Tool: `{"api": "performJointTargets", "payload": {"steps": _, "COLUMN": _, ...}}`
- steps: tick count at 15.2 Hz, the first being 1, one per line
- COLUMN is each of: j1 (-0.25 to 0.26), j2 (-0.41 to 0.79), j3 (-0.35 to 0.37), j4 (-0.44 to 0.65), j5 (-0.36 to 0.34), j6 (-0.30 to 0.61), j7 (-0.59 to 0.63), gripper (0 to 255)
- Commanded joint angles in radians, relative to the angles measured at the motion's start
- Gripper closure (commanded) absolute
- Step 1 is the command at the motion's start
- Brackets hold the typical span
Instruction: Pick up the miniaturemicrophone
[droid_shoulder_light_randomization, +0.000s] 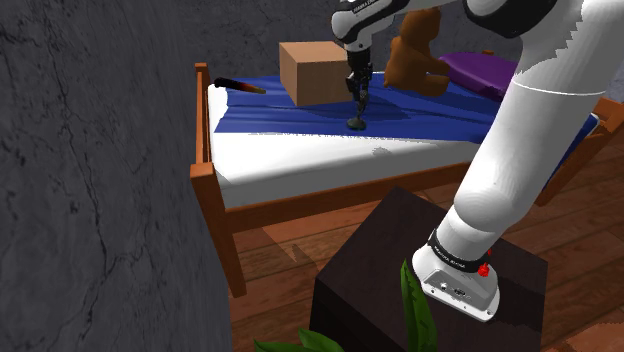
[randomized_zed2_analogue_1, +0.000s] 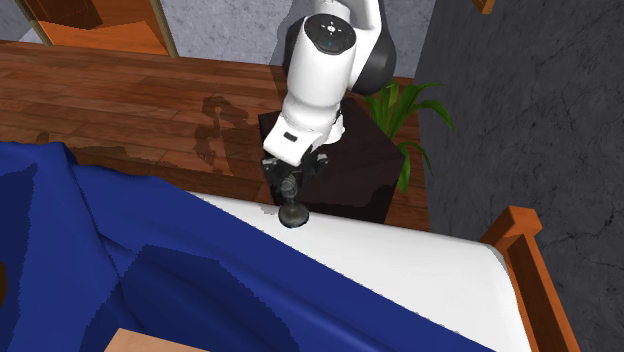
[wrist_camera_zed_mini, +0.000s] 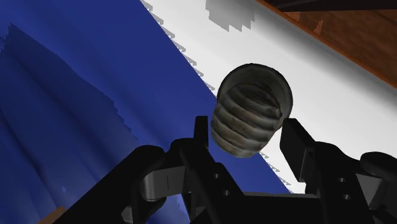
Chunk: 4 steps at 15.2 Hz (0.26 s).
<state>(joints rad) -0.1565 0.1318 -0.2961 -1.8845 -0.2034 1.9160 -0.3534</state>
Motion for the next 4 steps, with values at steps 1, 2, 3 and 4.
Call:
{"api": "performJointTargets", "payload": {"steps": 1, "j1": 0.0, "j2": -0.006, "j3": 0.0, "j4": 0.02, "j5": 0.0, "j6": -0.026, "j7": -0.005, "gripper": 255}}
{"api": "performJointTargets", "payload": {"steps": 2, "j1": 0.001, "j2": -0.01, "j3": 0.0, "j4": 0.03, "j5": 0.0, "j6": -0.039, "j7": -0.007, "gripper": 255}}
{"api": "performJointTargets", "payload": {"steps": 3, "j1": 0.001, "j2": -0.01, "j3": 0.0, "j4": 0.031, "j5": 0.0, "j6": -0.04, "j7": -0.008, "gripper": 255}}
{"api": "performJointTargets", "payload": {"steps": 4, "j1": 0.001, "j2": -0.01, "j3": 0.0, "j4": 0.031, "j5": 0.0, "j6": -0.04, "j7": -0.008, "gripper": 255}}
